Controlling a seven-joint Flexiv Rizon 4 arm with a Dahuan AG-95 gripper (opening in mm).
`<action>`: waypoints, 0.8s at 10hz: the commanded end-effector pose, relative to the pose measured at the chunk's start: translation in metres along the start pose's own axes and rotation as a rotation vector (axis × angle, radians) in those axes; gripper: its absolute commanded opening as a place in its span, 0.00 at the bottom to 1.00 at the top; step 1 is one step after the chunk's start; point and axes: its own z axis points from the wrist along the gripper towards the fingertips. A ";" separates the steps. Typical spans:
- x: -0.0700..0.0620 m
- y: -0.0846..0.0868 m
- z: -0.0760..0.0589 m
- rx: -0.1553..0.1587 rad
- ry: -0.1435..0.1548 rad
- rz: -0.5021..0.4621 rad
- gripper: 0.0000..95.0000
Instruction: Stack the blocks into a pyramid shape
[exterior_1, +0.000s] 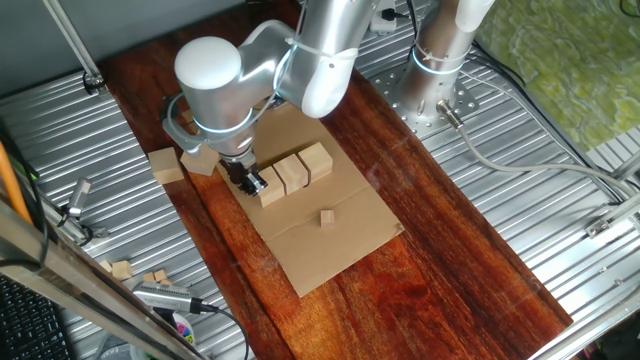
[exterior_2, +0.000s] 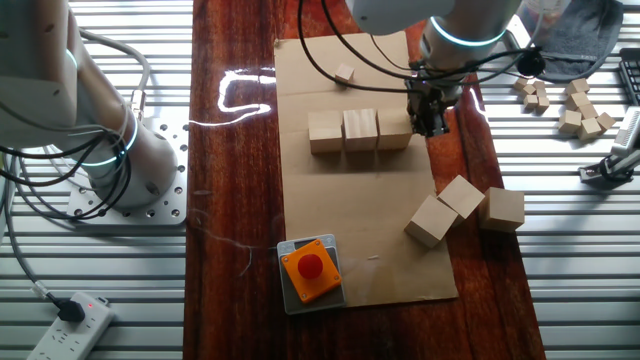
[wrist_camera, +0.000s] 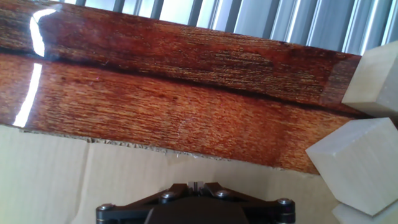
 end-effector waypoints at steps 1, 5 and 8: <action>-0.004 0.004 0.000 -0.012 -0.006 0.016 0.00; -0.008 0.011 -0.001 -0.009 -0.001 0.029 0.00; -0.007 0.011 -0.001 -0.011 0.003 0.027 0.00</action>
